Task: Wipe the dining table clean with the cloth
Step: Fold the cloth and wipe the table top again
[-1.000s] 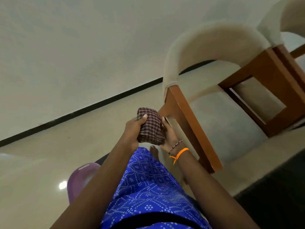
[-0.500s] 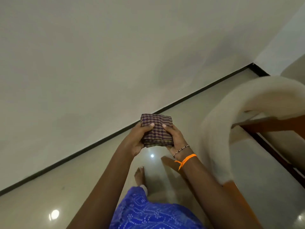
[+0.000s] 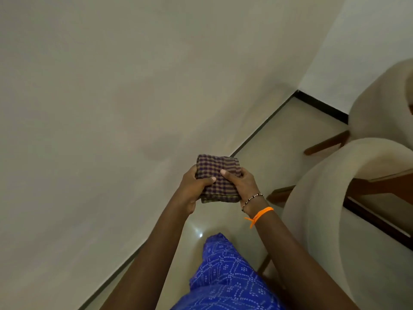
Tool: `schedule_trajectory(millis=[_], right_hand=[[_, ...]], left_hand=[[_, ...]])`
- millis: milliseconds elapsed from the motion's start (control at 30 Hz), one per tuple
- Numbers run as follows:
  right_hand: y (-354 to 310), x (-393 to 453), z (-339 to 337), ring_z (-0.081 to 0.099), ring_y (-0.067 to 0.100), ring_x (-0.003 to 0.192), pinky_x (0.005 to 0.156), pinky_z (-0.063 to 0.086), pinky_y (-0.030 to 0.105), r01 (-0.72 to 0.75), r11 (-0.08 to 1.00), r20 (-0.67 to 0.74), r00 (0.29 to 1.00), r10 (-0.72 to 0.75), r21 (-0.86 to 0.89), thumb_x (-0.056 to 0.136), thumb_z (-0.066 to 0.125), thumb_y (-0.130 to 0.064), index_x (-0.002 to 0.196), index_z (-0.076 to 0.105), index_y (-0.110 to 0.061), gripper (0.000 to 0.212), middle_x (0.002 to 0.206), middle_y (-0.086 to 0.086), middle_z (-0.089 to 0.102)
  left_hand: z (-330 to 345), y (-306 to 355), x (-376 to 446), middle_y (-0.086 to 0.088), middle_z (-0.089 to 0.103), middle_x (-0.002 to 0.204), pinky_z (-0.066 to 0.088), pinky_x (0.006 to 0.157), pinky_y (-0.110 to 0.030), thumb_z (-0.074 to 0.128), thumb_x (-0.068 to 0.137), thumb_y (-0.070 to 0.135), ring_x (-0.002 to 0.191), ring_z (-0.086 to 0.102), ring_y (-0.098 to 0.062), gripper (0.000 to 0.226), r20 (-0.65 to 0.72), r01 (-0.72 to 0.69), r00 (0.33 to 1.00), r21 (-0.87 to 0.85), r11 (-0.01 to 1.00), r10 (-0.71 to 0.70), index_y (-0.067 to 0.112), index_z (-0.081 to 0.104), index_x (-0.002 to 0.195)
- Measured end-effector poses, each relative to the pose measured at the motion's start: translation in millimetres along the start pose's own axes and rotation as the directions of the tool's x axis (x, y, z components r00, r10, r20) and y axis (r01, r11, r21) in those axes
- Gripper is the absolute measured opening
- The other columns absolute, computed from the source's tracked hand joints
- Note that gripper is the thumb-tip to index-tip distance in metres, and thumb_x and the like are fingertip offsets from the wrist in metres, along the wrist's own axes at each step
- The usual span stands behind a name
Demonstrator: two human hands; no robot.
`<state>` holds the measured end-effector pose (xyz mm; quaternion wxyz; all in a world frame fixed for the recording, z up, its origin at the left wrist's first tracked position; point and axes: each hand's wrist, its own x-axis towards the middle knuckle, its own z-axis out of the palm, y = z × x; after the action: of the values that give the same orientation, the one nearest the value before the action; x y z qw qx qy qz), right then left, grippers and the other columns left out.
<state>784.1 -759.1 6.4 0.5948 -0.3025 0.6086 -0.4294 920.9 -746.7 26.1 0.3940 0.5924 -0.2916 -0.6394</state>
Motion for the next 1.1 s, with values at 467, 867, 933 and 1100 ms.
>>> schedule_trajectory(millis=[467, 867, 933, 1100], right_hand=[[-110, 199, -83, 0.062, 0.033, 0.098, 0.087, 0.052, 0.046, 0.178, 0.944, -0.37, 0.927, -0.066, 0.278, 0.088, 0.06, -0.004, 0.094, 0.057, -0.007, 0.007, 0.103, 0.021, 0.062], [-174, 378, -198, 0.046, 0.028, 0.119, 0.085, 0.04, 0.026, 0.097, 0.99, -0.587, 0.809, -0.017, 0.106, 0.092, 0.054, -0.012, 0.127, 0.045, -0.003, 0.037, 0.132, 0.021, 0.042], [-199, 411, -208, 0.046, 0.023, 0.12, 0.087, 0.043, 0.022, 0.224, 0.968, -0.564, 0.817, -0.121, 0.116, 0.097, 0.045, -0.013, 0.128, 0.046, -0.006, 0.032, 0.134, 0.018, 0.043], [-273, 500, -257, 0.056, 0.029, 0.116, 0.098, 0.045, 0.042, 0.293, 0.652, -0.371, 0.929, -0.02, 0.699, 0.095, 0.033, -0.044, 0.132, 0.049, -0.011, 0.052, 0.126, 0.017, 0.058]], left_hand=[[166, 127, 210, -0.006, 0.067, 0.102, 0.054, 0.065, -0.024, 0.063, 0.086, 0.021, 0.087, 0.066, -0.015, 0.029, 0.232, -0.07, 0.973, 0.214, 0.974, 0.019, 0.014, 0.059, 0.114], [358, 196, 381, -0.006, 0.064, 0.091, 0.052, 0.063, -0.026, 0.063, 0.083, 0.013, 0.078, 0.063, -0.016, 0.017, 0.385, -0.124, 0.922, 0.4, 0.908, -0.044, 0.014, 0.059, 0.1], [391, 211, 414, -0.008, 0.064, 0.093, 0.052, 0.065, -0.027, 0.062, 0.084, 0.013, 0.08, 0.062, -0.017, 0.015, 0.405, -0.156, 0.914, 0.42, 0.894, -0.031, 0.015, 0.058, 0.099], [490, 262, 493, -0.002, 0.063, 0.096, 0.051, 0.063, -0.021, 0.052, 0.091, 0.027, 0.081, 0.062, -0.01, 0.022, 0.559, -0.236, 0.825, 0.476, 0.847, -0.084, 0.019, 0.057, 0.111]])
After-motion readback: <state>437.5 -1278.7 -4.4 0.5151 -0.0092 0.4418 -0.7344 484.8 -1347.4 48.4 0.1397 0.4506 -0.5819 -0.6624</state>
